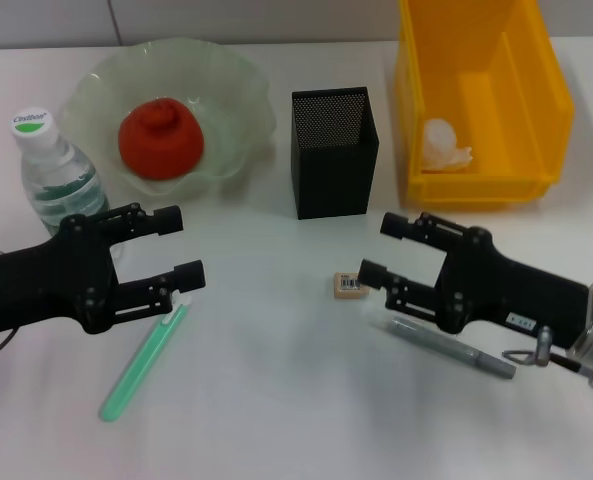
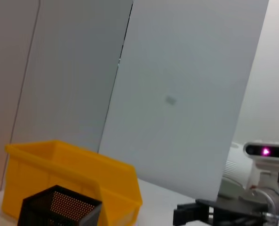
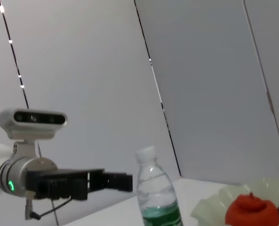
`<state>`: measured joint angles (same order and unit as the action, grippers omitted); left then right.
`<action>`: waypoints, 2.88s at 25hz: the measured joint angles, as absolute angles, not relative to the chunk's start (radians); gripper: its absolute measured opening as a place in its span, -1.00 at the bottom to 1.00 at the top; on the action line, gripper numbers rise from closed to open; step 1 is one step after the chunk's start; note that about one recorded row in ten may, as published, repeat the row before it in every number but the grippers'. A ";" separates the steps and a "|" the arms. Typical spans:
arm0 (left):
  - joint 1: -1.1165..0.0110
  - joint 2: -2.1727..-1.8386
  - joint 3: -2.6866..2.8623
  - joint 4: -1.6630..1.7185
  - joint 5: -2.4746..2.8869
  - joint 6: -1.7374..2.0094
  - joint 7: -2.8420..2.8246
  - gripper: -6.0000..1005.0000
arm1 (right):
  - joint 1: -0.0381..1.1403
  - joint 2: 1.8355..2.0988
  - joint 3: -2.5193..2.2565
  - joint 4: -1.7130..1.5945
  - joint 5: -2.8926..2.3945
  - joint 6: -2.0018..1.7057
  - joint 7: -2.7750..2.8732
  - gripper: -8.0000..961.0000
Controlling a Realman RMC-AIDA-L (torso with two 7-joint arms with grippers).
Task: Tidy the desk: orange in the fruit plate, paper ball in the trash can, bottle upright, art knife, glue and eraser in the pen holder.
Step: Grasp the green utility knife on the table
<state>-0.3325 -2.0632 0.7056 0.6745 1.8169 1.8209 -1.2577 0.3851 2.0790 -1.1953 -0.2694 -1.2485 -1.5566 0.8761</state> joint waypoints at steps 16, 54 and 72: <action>-0.331 -2.064 0.699 0.644 1.818 1.814 -1.258 0.46 | 0.389 2.038 -1.033 -1.196 -1.760 -1.683 1.884 0.45; -0.338 -2.065 0.700 0.621 1.818 1.762 -1.233 0.45 | 0.635 2.086 -1.439 -1.414 -2.374 -1.576 2.424 0.45; -0.318 -2.052 0.664 0.674 1.848 1.755 -1.289 0.45 | 0.255 2.082 -1.278 -0.765 -1.260 -1.498 1.267 0.43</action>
<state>-0.3180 -2.0518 0.6645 0.6737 1.8479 1.7552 -1.2891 0.2548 2.0825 -1.2778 -0.7648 -1.2605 -1.4976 1.2670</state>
